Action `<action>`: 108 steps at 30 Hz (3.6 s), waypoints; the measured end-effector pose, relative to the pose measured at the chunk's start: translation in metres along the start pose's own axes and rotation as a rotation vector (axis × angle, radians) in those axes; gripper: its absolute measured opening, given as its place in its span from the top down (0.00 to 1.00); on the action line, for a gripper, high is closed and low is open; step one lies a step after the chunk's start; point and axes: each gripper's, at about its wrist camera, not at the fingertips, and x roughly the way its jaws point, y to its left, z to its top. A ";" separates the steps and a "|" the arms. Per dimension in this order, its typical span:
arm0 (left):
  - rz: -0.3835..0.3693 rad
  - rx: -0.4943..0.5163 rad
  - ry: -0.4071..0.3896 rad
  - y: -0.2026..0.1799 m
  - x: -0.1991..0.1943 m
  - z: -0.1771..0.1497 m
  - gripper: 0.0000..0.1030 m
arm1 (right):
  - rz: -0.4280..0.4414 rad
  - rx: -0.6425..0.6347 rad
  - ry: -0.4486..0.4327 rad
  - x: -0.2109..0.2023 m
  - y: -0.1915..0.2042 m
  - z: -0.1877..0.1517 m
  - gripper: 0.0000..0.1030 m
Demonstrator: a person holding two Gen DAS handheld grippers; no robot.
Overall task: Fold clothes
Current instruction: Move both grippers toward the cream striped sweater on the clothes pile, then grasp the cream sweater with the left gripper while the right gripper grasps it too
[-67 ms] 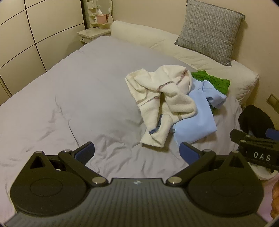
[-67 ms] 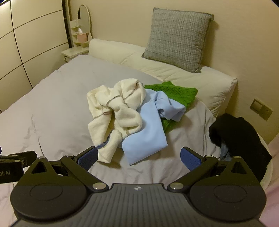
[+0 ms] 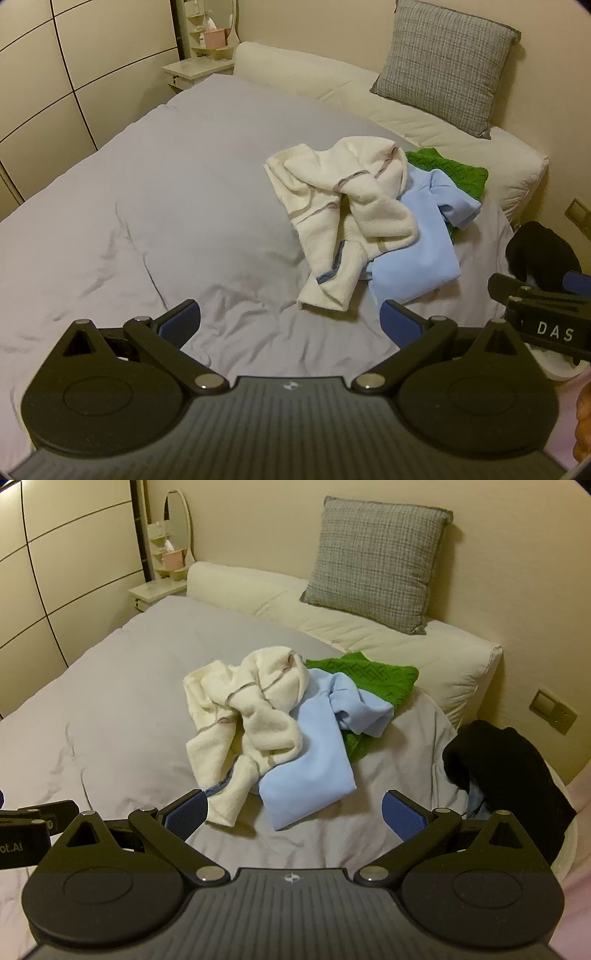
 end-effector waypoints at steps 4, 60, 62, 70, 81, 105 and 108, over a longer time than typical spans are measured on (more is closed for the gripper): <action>0.003 0.007 -0.005 0.009 0.001 0.008 0.01 | -0.003 -0.007 0.015 0.005 0.005 0.001 0.00; -0.048 0.043 0.091 0.033 0.054 0.025 0.01 | -0.089 -0.005 0.079 0.049 0.047 0.009 0.00; -0.038 0.045 0.098 0.032 0.057 0.025 0.01 | -0.090 -0.006 0.081 0.052 0.047 0.010 0.00; 0.007 0.023 0.137 0.035 0.078 0.029 0.01 | -0.088 -0.023 0.117 0.073 0.044 0.014 0.00; 0.015 -0.004 0.204 0.015 0.128 0.045 0.01 | -0.034 -0.099 0.252 0.133 0.027 0.023 0.00; -0.070 -0.313 0.427 0.007 0.321 0.090 0.26 | 0.155 -0.209 0.289 0.303 -0.027 0.113 0.01; -0.072 -0.319 0.430 0.007 0.339 0.098 0.27 | 0.198 -0.168 0.300 0.324 -0.026 0.128 0.01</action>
